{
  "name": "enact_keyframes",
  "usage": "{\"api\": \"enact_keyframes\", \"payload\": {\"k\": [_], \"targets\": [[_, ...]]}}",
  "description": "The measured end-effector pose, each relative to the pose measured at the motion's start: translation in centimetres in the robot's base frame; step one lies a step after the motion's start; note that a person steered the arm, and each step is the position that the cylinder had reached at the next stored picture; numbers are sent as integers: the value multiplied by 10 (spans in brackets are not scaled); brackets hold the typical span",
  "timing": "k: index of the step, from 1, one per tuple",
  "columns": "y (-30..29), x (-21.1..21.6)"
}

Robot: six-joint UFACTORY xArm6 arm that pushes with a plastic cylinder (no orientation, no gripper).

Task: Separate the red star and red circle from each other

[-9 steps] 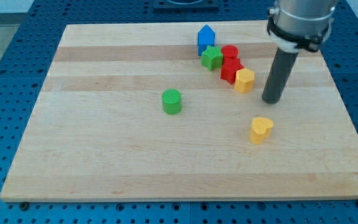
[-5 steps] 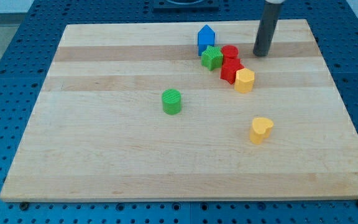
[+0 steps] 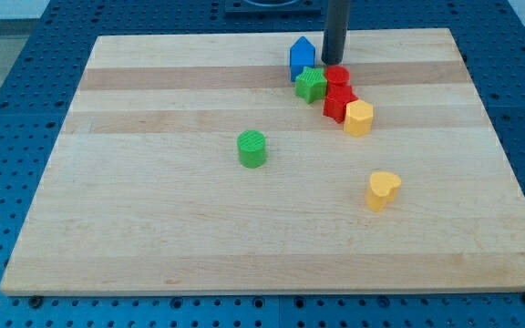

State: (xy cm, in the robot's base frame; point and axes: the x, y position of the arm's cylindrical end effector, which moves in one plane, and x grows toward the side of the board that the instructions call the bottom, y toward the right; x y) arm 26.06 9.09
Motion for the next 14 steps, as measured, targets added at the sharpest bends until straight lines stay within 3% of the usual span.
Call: {"api": "enact_keyframes", "payload": {"k": [3, 7, 10, 14], "targets": [[-2, 1], [13, 78], [59, 98], [-24, 117]]}}
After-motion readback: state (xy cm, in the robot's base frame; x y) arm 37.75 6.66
